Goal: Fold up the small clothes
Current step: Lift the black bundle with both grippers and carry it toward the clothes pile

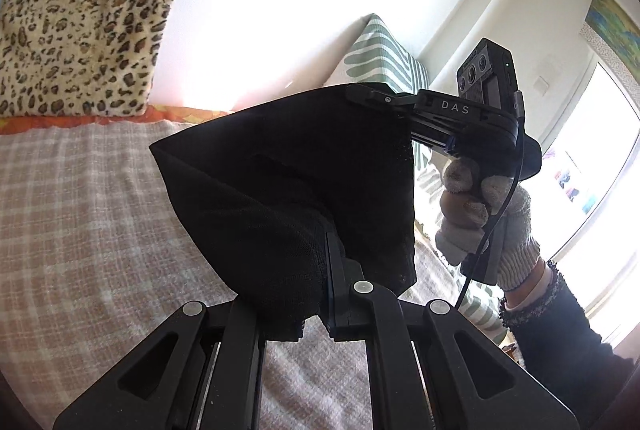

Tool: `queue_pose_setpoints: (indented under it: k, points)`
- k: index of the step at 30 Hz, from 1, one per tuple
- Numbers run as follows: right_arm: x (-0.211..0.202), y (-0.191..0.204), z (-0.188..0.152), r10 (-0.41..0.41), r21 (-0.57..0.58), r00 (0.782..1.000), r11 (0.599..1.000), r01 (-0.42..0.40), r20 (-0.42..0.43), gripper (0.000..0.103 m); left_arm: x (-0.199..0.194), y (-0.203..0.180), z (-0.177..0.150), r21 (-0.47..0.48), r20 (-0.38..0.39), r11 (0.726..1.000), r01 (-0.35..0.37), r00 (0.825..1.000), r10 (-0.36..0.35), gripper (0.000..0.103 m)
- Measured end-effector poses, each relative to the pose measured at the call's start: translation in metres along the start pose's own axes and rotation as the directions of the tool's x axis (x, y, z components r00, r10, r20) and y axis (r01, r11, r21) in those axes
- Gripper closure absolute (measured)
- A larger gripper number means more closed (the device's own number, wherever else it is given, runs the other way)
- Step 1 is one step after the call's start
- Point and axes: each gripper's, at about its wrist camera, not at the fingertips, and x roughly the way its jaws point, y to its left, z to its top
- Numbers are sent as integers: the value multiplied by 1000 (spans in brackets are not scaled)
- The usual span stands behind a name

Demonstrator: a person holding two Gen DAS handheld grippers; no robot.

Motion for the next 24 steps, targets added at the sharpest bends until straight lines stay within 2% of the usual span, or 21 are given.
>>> queue_pose_setpoints:
  k: [11,18,21,24]
  points:
    - [-29,-90,52,-87,-4,995,996,87,56,101,89,-45,39,116,3,993,37,999,-38,97]
    - [-14,-143,81,-114,-5,992,993,115,50,101,144,-53,51,169,-4,985,38,999,-38,97]
    - [-3,-168,84,-105,15,994,994,105,42,101,166,-44,46,152,-30,988,35,999,-31,97]
    - [18,-191,80,-133,15,991,991,133,0,101,185,-33,35,122,-75,992,33,997,-24,97]
